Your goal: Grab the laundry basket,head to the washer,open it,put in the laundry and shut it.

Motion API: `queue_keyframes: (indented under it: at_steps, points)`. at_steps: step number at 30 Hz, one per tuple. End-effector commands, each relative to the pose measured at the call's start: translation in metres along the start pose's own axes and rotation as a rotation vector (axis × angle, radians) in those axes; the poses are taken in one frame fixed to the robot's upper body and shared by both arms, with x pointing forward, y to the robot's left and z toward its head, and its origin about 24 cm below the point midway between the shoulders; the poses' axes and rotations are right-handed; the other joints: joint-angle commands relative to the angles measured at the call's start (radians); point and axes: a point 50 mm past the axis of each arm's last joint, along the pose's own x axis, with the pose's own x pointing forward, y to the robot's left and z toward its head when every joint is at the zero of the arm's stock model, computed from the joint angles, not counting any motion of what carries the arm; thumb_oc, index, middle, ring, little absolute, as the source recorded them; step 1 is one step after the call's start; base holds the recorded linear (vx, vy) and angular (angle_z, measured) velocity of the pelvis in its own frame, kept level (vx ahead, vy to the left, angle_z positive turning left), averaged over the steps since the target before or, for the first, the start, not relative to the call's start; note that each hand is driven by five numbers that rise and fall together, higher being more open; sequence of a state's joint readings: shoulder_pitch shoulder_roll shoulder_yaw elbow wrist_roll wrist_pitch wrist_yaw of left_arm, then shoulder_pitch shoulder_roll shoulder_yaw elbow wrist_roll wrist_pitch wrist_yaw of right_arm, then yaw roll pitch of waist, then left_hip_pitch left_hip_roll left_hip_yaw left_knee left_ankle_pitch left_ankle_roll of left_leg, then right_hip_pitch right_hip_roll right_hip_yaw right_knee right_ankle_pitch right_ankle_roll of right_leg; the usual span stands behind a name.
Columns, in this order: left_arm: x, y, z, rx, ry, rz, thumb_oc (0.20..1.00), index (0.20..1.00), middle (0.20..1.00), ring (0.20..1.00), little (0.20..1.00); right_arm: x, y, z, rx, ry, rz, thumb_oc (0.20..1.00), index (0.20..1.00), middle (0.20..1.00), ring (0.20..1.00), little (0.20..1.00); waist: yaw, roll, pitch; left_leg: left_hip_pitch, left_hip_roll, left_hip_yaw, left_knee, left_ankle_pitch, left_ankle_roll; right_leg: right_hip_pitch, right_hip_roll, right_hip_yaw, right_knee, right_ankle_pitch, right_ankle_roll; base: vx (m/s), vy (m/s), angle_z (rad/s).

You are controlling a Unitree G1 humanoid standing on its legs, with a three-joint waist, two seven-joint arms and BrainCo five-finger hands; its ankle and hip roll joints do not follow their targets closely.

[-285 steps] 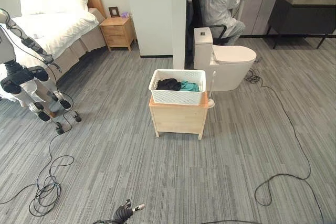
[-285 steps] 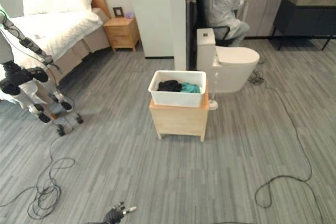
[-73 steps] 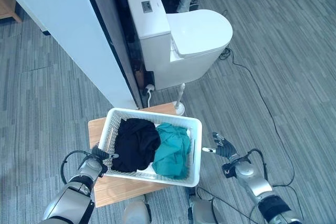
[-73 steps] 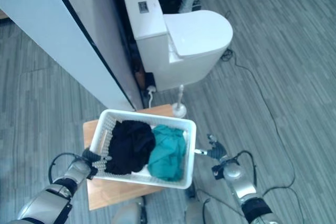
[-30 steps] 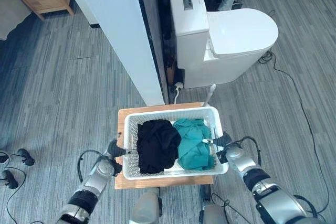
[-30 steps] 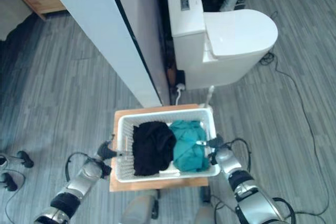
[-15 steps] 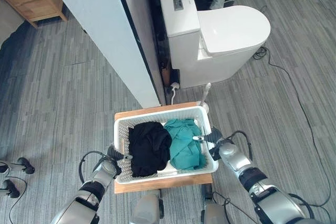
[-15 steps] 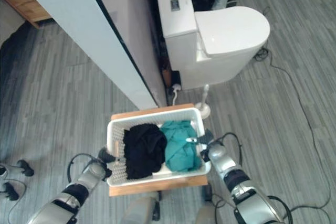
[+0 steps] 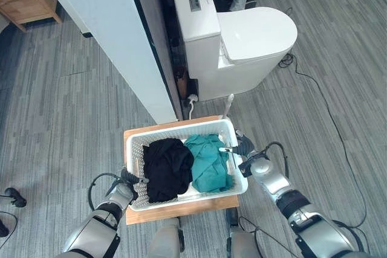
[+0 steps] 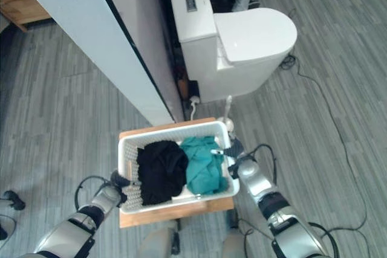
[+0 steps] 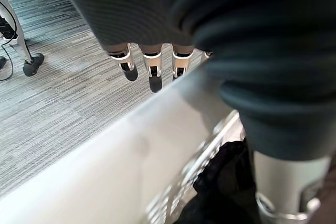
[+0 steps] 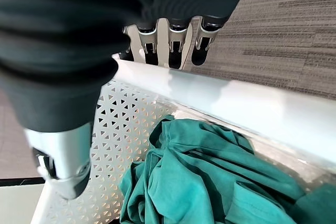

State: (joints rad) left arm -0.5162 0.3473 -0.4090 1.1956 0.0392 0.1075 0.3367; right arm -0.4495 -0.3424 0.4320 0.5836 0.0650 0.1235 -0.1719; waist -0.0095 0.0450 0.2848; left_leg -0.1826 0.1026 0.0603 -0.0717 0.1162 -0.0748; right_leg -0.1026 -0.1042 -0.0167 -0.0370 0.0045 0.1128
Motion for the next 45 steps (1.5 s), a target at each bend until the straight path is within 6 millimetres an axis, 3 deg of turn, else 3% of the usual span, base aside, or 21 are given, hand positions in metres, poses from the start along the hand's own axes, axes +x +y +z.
queue_keyframes:
  at_steps: [1, 10, 16, 17, 18, 19, 20, 21, 27, 37, 42, 45]
  points:
    - [0.006, 0.013, 0.038, -0.053, -0.077, 0.056, 1.000, 1.000, 1.000, 1.000, 1.000, -0.008, 0.004, 0.013, 0.028, -0.110, 0.024, 1.000, 1.000, 1.000, 1.000, 1.000, 0.007, -0.053, 0.001, -0.053, 0.045, -0.015, 0.118, -0.073, -0.019, -0.105, -0.099, -0.074, 0.095, 0.027, 0.027, 0.00, -0.011, 0.09]
    - [0.000, -0.007, 0.034, -0.110, -0.055, -0.011, 1.000, 1.000, 1.000, 1.000, 1.000, -0.012, 0.016, -0.018, 0.005, 0.020, 0.064, 1.000, 1.000, 1.000, 1.000, 1.000, 0.013, -0.049, 0.005, -0.079, 0.039, -0.018, 0.163, -0.094, -0.018, -0.117, -0.105, -0.071, 0.103, 0.030, 0.026, 0.00, 0.000, 0.04]
    - [-0.002, -0.015, 0.037, -0.123, -0.066, -0.043, 1.000, 1.000, 1.000, 1.000, 1.000, -0.008, 0.018, -0.020, 0.005, 0.051, 0.069, 1.000, 1.000, 1.000, 1.000, 1.000, 0.016, -0.038, 0.008, -0.099, 0.035, -0.018, 0.176, -0.095, -0.016, -0.134, -0.108, -0.063, 0.108, 0.032, 0.025, 0.00, 0.005, 0.00]
    - [-0.003, -0.016, 0.037, -0.124, -0.068, -0.049, 0.896, 0.896, 0.896, 0.896, 0.896, -0.006, 0.017, -0.019, 0.003, 0.051, 0.066, 1.000, 1.000, 1.000, 1.000, 1.000, 0.017, -0.037, 0.008, -0.101, 0.033, -0.018, 0.177, -0.095, -0.015, -0.136, -0.109, -0.063, 0.107, 0.033, 0.025, 0.00, 0.000, 0.00]
    - [-0.003, -0.016, 0.037, -0.124, -0.068, -0.049, 0.896, 0.896, 0.896, 0.896, 0.896, -0.006, 0.017, -0.019, 0.003, 0.050, 0.066, 1.000, 1.000, 1.000, 1.000, 1.000, 0.017, -0.037, 0.008, -0.102, 0.033, -0.018, 0.177, -0.095, -0.015, -0.137, -0.109, -0.063, 0.107, 0.033, 0.025, 0.00, 0.000, 0.00]
    - [-0.003, -0.017, 0.039, -0.125, -0.075, -0.058, 0.536, 0.536, 0.536, 0.536, 0.536, -0.005, 0.016, -0.018, 0.004, 0.051, 0.063, 0.457, 0.457, 0.457, 0.457, 0.457, 0.018, -0.035, 0.010, -0.103, 0.032, -0.018, 0.177, -0.095, -0.014, -0.138, -0.109, -0.062, 0.107, 0.034, 0.025, 0.00, 0.000, 0.00]
    - [-0.004, -0.019, 0.039, -0.123, -0.075, -0.065, 0.278, 0.278, 0.278, 0.278, 0.278, -0.005, 0.016, -0.018, 0.006, 0.054, 0.063, 0.200, 0.200, 0.200, 0.200, 0.200, 0.019, -0.033, 0.012, -0.101, 0.031, -0.017, 0.179, -0.098, -0.014, -0.136, -0.108, -0.061, 0.109, 0.031, 0.025, 0.00, 0.000, 0.00]
    - [-0.005, -0.023, 0.041, -0.129, -0.085, -0.094, 0.200, 0.200, 0.200, 0.200, 0.200, -0.002, 0.015, -0.016, 0.014, 0.055, 0.062, 0.200, 0.200, 0.200, 0.200, 0.200, 0.020, -0.030, 0.010, -0.107, 0.027, -0.019, 0.172, -0.089, -0.013, -0.141, -0.109, -0.061, 0.105, 0.035, 0.025, 0.03, 0.028, -0.01]
    - [-0.009, -0.032, 0.047, -0.088, -0.124, -0.165, 0.200, 0.200, 0.200, 0.200, 0.200, 0.001, 0.011, -0.012, -0.029, 0.050, 0.058, 0.200, 0.200, 0.200, 0.200, 0.200, 0.020, -0.024, 0.015, -0.107, 0.021, -0.019, 0.154, -0.083, -0.011, -0.142, -0.112, -0.062, 0.099, 0.038, 0.025, 0.00, 0.005, 0.00]
    - [-0.014, -0.025, 0.073, 0.017, -0.293, -0.172, 0.200, 0.200, 0.200, 0.200, 0.200, 0.002, -0.013, -0.006, -0.152, 0.023, -0.038, 0.200, 0.200, 0.200, 0.200, 0.200, 0.024, -0.021, 0.025, -0.117, 0.005, -0.028, 0.157, -0.090, 0.000, -0.129, -0.124, -0.069, 0.087, 0.041, 0.031, 0.00, 0.015, 0.03]
    - [-0.026, -0.017, 0.081, 0.050, -0.435, -0.189, 0.200, 0.200, 0.200, 0.200, 0.200, -0.010, -0.030, -0.024, -0.152, 0.057, -0.076, 0.200, 0.200, 0.200, 0.200, 0.200, 0.036, -0.024, -0.001, -0.088, -0.006, -0.034, 0.172, -0.123, 0.009, -0.085, -0.141, -0.078, 0.096, 0.026, 0.039, 0.04, 0.026, 0.12]
    - [-0.033, -0.001, 0.078, 0.094, -0.508, -0.176, 0.200, 0.200, 0.200, 0.200, 0.200, -0.025, -0.054, -0.041, -0.168, 0.093, -0.129, 0.200, 0.200, 0.200, 0.200, 0.200, 0.037, -0.028, -0.032, -0.047, -0.018, -0.037, 0.172, -0.141, 0.021, -0.045, -0.157, -0.081, 0.104, 0.018, 0.047, 0.08, 0.057, 0.13]
